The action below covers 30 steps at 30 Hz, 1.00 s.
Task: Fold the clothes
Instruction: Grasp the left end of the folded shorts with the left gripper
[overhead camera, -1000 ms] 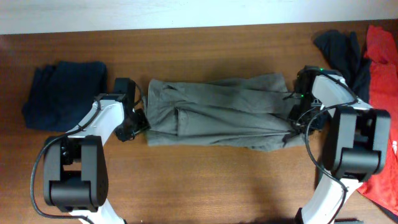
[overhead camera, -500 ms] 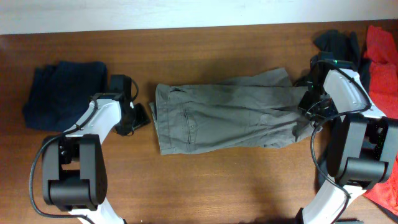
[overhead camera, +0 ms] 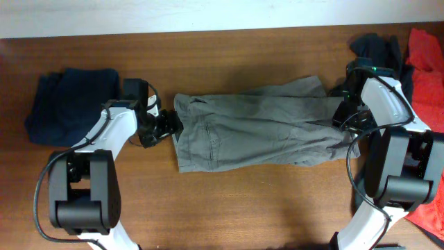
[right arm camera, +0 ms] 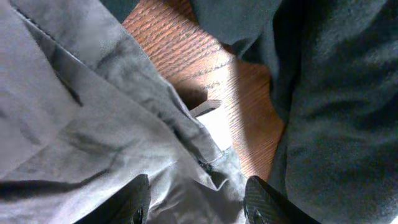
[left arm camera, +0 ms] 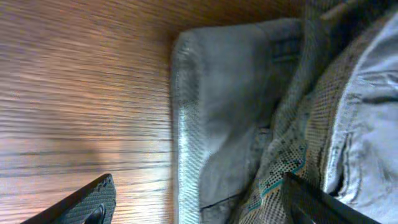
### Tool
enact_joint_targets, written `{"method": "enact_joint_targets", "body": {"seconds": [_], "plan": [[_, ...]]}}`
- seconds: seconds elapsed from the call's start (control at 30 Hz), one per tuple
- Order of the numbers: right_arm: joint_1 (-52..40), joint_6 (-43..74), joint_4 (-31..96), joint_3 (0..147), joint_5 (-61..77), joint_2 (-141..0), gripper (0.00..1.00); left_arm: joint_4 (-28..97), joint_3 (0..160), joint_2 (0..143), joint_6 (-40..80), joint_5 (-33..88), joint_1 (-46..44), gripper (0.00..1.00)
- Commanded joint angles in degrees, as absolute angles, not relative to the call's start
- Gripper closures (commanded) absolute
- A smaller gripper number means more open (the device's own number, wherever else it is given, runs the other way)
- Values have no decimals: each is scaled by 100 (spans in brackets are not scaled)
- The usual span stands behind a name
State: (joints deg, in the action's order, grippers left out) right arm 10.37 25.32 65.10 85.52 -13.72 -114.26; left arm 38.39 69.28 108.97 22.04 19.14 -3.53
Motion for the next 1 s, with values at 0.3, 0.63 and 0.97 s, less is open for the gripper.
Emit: {"method": "enact_joint_targets", "body": {"seconds": [0.3, 0.63, 0.97], "plan": [[1048, 2530, 6453, 8628, -1243, -11308, 45, 3481, 6665, 10984, 2112, 1909, -661, 15], [1048, 2530, 6449, 8628, -1243, -11308, 41, 3667, 6685, 10783, 2296, 3009, -38, 16], [1048, 2532, 6431, 8626, -1240, -11308, 40, 3551, 6657, 10777, 1653, 3406, -82, 13]]}}
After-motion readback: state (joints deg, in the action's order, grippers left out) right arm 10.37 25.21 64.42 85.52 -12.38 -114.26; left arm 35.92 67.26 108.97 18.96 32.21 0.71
